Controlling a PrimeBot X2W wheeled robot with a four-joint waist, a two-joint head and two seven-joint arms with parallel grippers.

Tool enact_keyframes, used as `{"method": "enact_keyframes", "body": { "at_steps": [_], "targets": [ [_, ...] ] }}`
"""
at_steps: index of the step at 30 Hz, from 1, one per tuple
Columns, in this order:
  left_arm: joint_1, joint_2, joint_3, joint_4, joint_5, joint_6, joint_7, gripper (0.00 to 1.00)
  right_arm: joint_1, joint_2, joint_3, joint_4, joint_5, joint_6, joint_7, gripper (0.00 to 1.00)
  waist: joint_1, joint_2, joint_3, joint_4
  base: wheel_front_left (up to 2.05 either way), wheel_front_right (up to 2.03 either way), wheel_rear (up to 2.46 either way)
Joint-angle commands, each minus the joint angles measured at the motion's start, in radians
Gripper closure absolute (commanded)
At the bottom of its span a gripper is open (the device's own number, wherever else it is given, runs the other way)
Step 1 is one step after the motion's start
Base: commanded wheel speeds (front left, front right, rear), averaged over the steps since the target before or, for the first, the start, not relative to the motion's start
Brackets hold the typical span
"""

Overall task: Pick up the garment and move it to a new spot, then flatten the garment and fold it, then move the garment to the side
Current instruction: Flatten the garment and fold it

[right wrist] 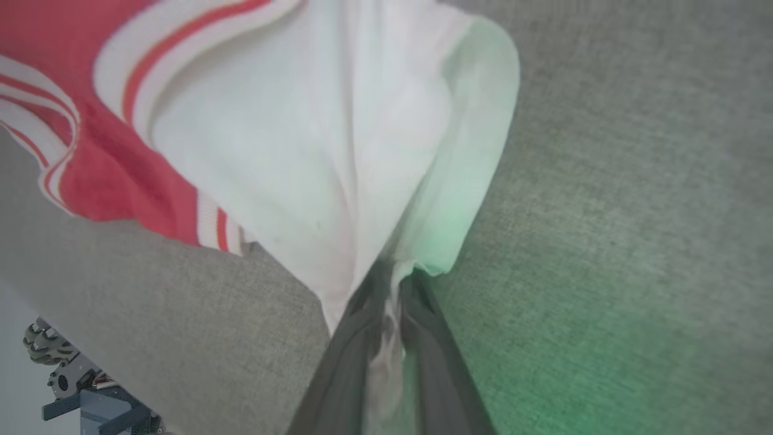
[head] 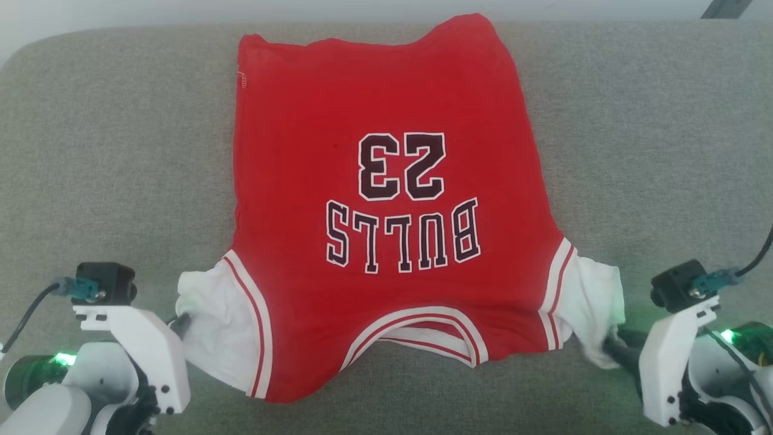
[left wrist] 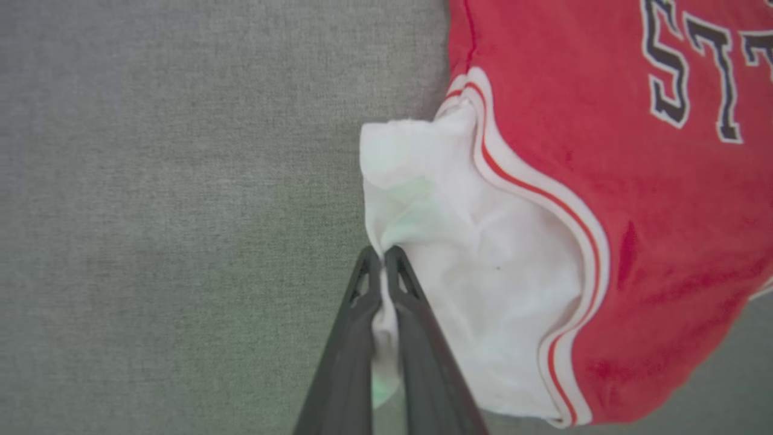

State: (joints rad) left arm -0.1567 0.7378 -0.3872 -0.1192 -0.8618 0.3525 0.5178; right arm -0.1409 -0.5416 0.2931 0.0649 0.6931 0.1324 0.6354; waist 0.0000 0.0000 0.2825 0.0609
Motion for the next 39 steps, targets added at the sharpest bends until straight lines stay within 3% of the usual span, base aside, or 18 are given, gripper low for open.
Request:
{"method": "enact_keyframes", "body": {
  "at_steps": [1, 13, 20, 29, 39],
  "targets": [
    [-0.017, -0.008, -0.002, 0.008, 0.002, -0.007, -0.008, 1.00, 0.000, 0.025, 0.005, 0.027, -0.012, -0.003, 0.004, 0.00, 0.0000, 0.0000, 0.002, 0.001, 0.00, 0.00, 0.00],
    [-0.078, -0.054, -0.021, 0.033, 0.020, -0.048, -0.061, 1.00, -0.091, 0.082, -0.186, -0.157, -0.074, -0.002, -0.039, 0.00, 0.0000, 0.0000, 0.054, 0.029, 0.00, 0.00, 0.00],
    [-0.145, -0.094, -0.049, 0.042, 0.038, -0.077, -0.073, 1.00, -0.317, 0.081, -0.181, -0.126, -0.141, -0.002, -0.104, 0.00, 0.0000, 0.0000, 0.112, 0.088, 0.00, 0.00, 0.00],
    [-0.232, -0.156, -0.095, 0.077, 0.051, -0.124, -0.093, 1.00, -0.648, 0.026, -0.087, 0.129, -0.158, -0.002, -0.152, 0.00, 0.0000, 0.0000, 0.185, 0.193, 0.00, 0.00, 0.00],
    [-0.334, -0.260, -0.162, 0.158, 0.061, -0.197, -0.124, 1.00, -0.961, -0.010, -0.007, 0.535, -0.159, -0.002, -0.061, 0.00, 0.0000, 0.0000, 0.262, 0.329, 0.00, 0.00, 0.00]
  ]
}}
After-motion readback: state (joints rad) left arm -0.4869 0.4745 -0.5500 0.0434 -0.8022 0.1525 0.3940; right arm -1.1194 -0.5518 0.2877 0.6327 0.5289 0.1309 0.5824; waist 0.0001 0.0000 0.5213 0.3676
